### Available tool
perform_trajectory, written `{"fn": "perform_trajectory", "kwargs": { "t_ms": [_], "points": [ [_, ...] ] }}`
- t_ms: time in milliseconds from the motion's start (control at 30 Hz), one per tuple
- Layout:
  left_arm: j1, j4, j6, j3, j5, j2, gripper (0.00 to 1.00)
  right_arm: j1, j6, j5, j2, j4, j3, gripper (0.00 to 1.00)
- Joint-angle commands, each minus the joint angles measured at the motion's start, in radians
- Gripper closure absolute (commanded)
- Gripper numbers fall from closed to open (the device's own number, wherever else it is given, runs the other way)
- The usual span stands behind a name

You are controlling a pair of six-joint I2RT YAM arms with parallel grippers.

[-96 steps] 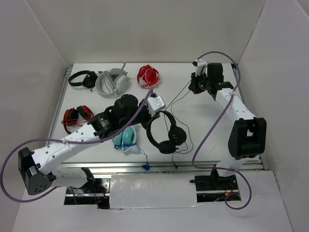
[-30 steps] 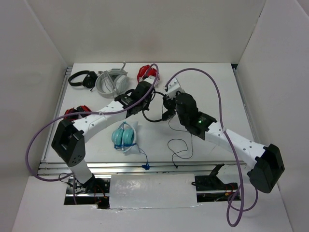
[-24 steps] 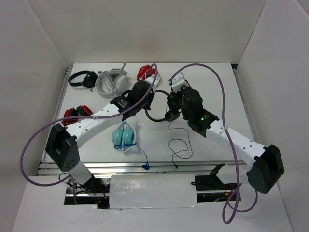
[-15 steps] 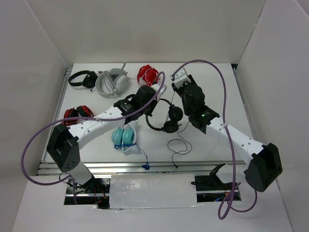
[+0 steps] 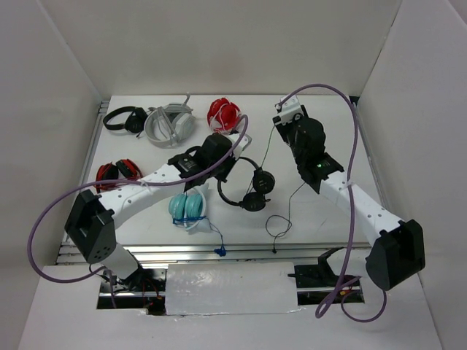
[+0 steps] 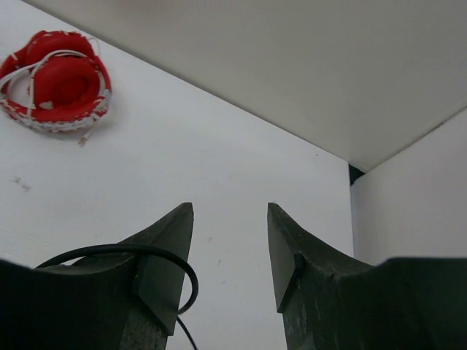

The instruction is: Wrap the headphones

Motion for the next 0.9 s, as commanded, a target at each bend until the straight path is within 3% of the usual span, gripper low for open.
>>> {"fn": "perform_trajectory", "kwargs": {
  "t_ms": [0, 200, 333, 367, 400, 433, 467, 567, 867],
  "points": [
    [-0.004, 0.076, 0.016, -0.002, 0.096, -0.069, 1.00, -0.019, 0.054, -0.133, 0.044, -0.004, 0.073, 0.47],
    [-0.004, 0.076, -0.007, 0.007, 0.121, -0.099, 1.00, -0.040, 0.129, -0.210, 0.131, -0.016, 0.079, 0.43],
    [-0.004, 0.061, -0.046, 0.053, 0.055, -0.116, 1.00, -0.051, 0.197, -0.256, 0.133, -0.002, 0.023, 0.41],
    [-0.002, 0.050, -0.056, 0.062, 0.040, -0.122, 1.00, -0.051, 0.236, -0.264, 0.128, 0.017, 0.004, 0.31],
    [0.001, 0.054, -0.078, 0.070, 0.029, -0.125, 1.00, -0.052, 0.255, -0.285, 0.116, 0.028, -0.017, 0.30],
    [0.008, 0.056, -0.083, 0.077, 0.038, -0.131, 1.00, -0.057, 0.287, -0.331, 0.096, 0.074, -0.063, 0.06],
    [0.010, 0.054, -0.087, 0.082, 0.044, -0.139, 1.00, -0.057, 0.287, -0.348, 0.086, 0.074, -0.089, 0.00],
    [0.019, 0.054, -0.113, 0.100, 0.060, -0.159, 1.00, -0.058, 0.339, -0.402, 0.046, 0.145, -0.155, 0.00],
    [0.045, 0.033, -0.173, 0.185, 0.087, -0.208, 1.00, -0.138, 0.392, -0.656, -0.074, 0.136, -0.230, 0.00]
  ]
}}
